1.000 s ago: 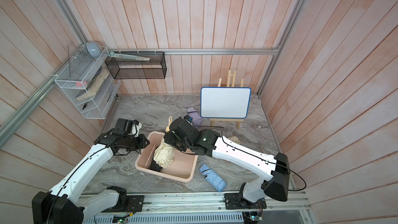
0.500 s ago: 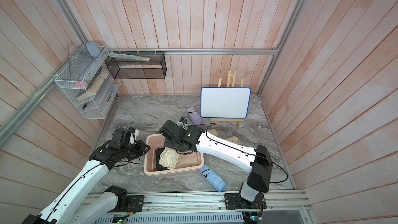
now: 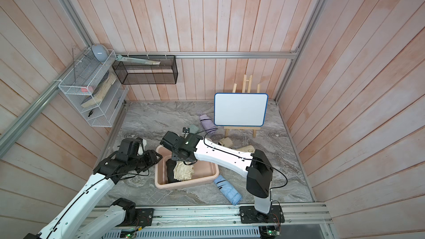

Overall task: Put the umbrella into the storage box
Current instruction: Place the umbrella in the storage box.

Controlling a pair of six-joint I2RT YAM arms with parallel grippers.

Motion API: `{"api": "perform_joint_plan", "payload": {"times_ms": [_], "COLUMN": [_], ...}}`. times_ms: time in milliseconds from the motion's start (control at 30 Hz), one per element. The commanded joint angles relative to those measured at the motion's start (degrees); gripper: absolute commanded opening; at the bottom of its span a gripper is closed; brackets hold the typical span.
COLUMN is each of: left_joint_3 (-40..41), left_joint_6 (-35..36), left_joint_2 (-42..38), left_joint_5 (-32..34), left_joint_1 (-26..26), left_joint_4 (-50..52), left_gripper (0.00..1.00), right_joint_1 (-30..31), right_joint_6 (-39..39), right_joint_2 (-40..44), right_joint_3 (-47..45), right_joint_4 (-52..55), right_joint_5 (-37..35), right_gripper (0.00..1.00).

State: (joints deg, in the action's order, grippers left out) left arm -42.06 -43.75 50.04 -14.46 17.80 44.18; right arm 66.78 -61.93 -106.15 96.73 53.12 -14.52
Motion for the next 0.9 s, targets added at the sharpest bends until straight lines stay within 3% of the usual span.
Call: {"api": "perform_joint_plan", "payload": {"times_ms": [0,500,600,733,867], "left_joint_3": [-1.5,-4.5,-4.4,-4.0,-3.8], "left_joint_6": [-0.6,-6.3,-6.4,-6.5,-6.8], "left_joint_2": [-0.7,-4.7,-5.1,-5.8,-6.0], "left_joint_5": [1.0,5.4,5.5,5.4,5.5], "left_joint_1": [0.3,0.2,0.2,0.2,0.2], "left_joint_4": [-1.2,0.5,1.3,2.2,2.6], "left_gripper": [0.60,0.63,0.62,0.62,0.63], "right_joint_1": [0.4,0.4,0.3,0.2,0.1], "right_joint_6": [3.6,5.4,5.3,4.4,3.9], "right_joint_2": [-1.1,-2.3,-2.6,-2.8,-2.4], "right_joint_3": [-1.5,-13.6,-15.2,-16.8,-17.9], "right_joint_4": [-3.0,-16.4,-18.7,-20.7,-22.7], "right_joint_5": [-1.0,0.4,1.0,1.6,2.2], "right_gripper": [0.15,0.19,0.27,0.49,0.62]}}
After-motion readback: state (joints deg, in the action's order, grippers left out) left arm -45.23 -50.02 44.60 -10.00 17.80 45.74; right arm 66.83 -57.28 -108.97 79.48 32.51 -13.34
